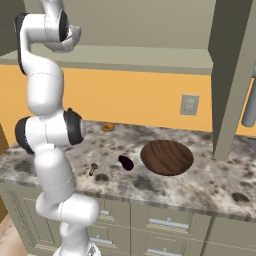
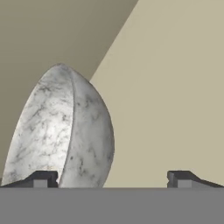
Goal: Pick both bowls and place them on the counter. Then place the eggplant in one bowl and place the mushroom in the other bowl.
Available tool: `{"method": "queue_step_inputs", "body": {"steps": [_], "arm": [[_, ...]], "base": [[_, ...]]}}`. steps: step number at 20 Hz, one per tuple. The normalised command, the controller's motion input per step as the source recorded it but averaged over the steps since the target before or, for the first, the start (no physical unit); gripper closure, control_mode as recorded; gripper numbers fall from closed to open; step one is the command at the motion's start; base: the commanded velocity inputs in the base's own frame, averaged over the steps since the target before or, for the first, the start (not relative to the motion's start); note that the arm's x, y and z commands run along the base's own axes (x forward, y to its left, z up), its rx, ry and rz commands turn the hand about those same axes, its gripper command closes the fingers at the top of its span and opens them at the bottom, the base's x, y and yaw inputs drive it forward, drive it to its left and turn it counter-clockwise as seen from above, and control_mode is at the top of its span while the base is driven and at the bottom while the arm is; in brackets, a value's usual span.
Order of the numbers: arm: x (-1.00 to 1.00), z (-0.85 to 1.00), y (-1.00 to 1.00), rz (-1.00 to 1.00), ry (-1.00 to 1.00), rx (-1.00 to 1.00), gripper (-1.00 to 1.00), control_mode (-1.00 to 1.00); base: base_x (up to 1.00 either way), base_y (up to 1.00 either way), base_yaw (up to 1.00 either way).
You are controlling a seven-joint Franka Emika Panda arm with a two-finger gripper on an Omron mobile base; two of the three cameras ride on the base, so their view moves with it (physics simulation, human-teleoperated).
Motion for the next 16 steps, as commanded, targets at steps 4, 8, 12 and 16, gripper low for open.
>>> {"method": "queue_step_inputs", "body": {"steps": [4,8,12,16], "arm": [[0.4,0.0,0.1,-0.01,0.05,0.01,-1.0,-1.0],[0.41,0.0,0.11,0.0,0.04,0.01,-1.0,-1.0],[0.33,0.0,0.07,0.0,0.03,0.01,-1.0,-1.0],[0.09,-0.04,0.12,0.0,0.07,0.0,-1.0,-1.0]], "base": [[0.0,0.0,0.0],[0.0,0.0,0.0],[0.0,0.0,0.0],[0.0,0.0,0.0]]}}
